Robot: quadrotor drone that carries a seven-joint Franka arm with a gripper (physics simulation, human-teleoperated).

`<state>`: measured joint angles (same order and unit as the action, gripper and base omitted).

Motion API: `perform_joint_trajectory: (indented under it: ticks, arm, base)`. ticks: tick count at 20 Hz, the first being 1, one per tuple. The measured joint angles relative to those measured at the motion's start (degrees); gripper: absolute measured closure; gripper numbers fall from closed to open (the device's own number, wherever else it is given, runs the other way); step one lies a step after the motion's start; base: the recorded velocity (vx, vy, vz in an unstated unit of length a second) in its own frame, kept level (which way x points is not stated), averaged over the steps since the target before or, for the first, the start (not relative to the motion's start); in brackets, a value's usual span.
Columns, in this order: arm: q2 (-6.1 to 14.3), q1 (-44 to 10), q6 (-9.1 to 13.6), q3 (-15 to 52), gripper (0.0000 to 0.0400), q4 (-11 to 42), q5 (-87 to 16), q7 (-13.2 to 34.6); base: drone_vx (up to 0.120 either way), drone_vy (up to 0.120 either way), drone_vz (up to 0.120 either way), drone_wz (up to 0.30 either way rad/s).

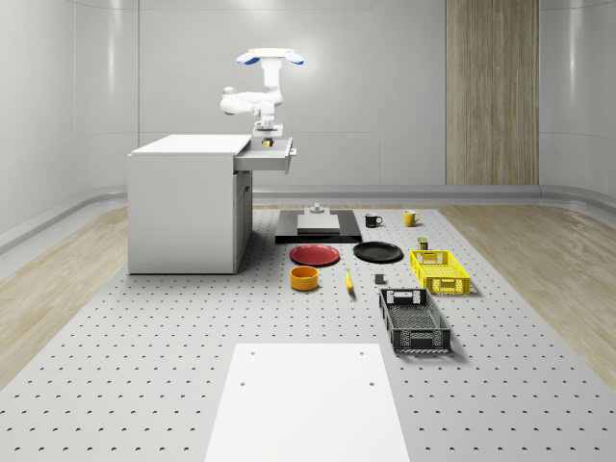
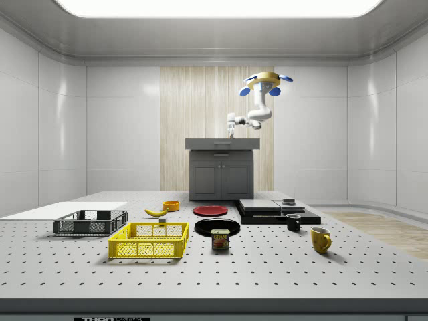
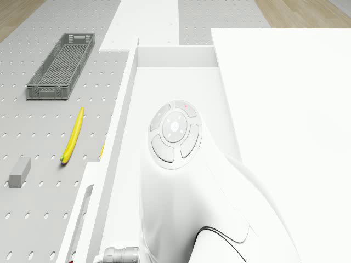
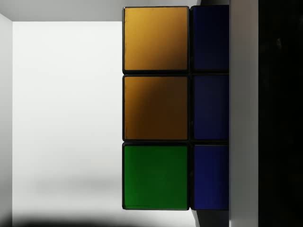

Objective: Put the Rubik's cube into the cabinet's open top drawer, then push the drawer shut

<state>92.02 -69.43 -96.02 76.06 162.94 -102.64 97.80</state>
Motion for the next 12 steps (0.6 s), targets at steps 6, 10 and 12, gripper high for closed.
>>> perform_joint_trajectory:
  ticks: [6, 10, 12]
  arm:
    - [-0.4, -1.1, -1.6, -5.4, 0.0075, -1.4, -5.2, 0.2]
    - [-0.9, -1.9, -2.5, -8.8, 0.0075, -2.6, -8.4, 0.2]
    - [-1.2, -2.1, -2.8, -9.9, 0.0054, -3.0, -9.5, 0.2]
  base:
    - [0.000, 0.000, 0.000, 0.000]
    - [0.000, 0.000, 0.000, 0.000]
    - [0.000, 0.000, 0.000, 0.000]
